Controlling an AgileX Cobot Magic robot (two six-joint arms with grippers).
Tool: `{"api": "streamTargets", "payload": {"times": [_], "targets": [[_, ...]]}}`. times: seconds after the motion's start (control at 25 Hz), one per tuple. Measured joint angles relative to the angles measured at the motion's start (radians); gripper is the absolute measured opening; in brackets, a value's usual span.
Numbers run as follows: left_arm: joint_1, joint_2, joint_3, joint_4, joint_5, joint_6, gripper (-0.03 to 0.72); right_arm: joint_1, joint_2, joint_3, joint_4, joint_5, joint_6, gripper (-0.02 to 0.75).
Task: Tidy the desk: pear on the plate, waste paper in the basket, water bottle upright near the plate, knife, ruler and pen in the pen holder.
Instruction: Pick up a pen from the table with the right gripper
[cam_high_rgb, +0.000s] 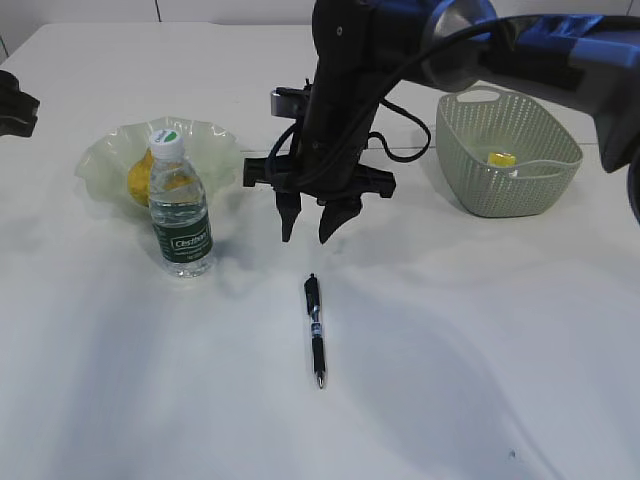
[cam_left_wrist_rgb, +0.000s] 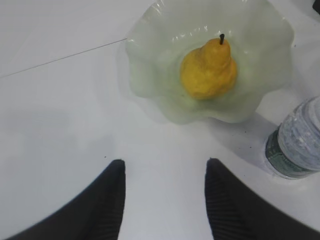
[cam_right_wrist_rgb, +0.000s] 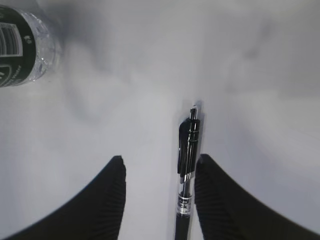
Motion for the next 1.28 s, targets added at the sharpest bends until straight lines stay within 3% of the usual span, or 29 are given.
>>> {"api": "streamTargets", "payload": {"times": [1.28], "targets": [[0.000, 0.000, 0.000, 0.000, 0.002, 0.000, 0.363, 0.007, 0.144, 0.000, 0.007, -0.010, 0.033, 0.347]]}}
